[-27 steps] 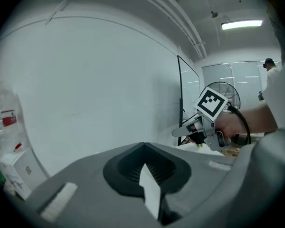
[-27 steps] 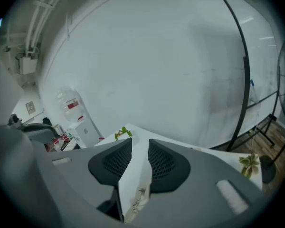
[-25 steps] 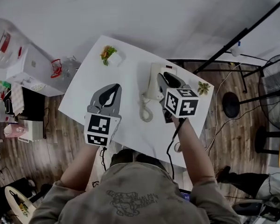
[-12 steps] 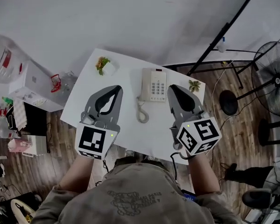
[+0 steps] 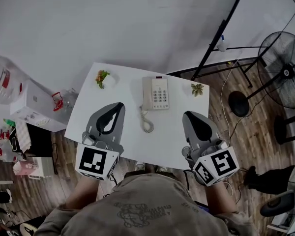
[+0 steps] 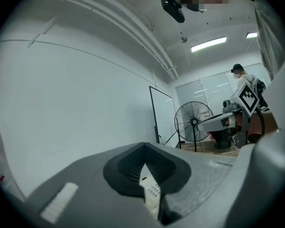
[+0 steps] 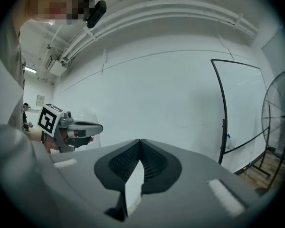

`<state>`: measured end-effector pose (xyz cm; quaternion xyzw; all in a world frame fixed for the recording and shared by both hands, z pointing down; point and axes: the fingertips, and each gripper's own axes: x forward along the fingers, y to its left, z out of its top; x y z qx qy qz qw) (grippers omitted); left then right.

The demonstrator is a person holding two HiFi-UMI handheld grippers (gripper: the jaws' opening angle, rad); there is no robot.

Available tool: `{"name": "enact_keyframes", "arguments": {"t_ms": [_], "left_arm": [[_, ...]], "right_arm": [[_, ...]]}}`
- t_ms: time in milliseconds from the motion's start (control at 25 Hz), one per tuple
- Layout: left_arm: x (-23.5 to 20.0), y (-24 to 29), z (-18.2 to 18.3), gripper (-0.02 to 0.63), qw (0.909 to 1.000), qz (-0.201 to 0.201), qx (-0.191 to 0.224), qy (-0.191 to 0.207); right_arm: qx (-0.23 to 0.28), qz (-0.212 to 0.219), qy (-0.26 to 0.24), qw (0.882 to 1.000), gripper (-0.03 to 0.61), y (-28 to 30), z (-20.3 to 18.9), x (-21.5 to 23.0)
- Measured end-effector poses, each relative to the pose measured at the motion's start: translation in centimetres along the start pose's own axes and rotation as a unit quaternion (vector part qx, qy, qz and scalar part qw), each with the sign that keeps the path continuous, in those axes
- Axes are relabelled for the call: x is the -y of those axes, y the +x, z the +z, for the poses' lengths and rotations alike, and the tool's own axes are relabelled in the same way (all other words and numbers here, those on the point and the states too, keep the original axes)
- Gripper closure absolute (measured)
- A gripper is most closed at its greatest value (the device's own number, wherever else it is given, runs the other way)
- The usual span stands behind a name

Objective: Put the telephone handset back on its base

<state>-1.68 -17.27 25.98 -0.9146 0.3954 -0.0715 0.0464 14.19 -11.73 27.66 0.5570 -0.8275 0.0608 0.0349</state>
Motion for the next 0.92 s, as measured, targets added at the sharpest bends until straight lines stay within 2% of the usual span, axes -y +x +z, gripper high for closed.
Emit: {"name": "enact_keyframes", "arguments": {"t_ms": [120,320,560,920], "left_arm": [[1.3,-0.5,-0.5,0.612,0.9999,-0.010,-0.004,-0.002],[1.5,-0.9,-2.5,0.612,0.9998,-0.011,-0.016,-0.001],[2.2,-1.0,-1.8,0.612,0.9998,-0.013,-0.013,0.008],[2.8,-1.2,-2.3,0.612,0.9997,-0.017,-0.019,-0.001]], "right_arm": [[-0.010,-0.005,-0.001,1.000,0.554,-1.7,-1.0,-0.5],[-0.015,-0.005,0.032,0.999,0.554,-2.7,-1.7,-0.9],[-0.008,-0.016,0.033,0.999,0.554,-3.5,-1.7,-0.3],[-0.009,-0.020,0.043,0.999,0.554,-4.6,-1.7,-0.5]]}}
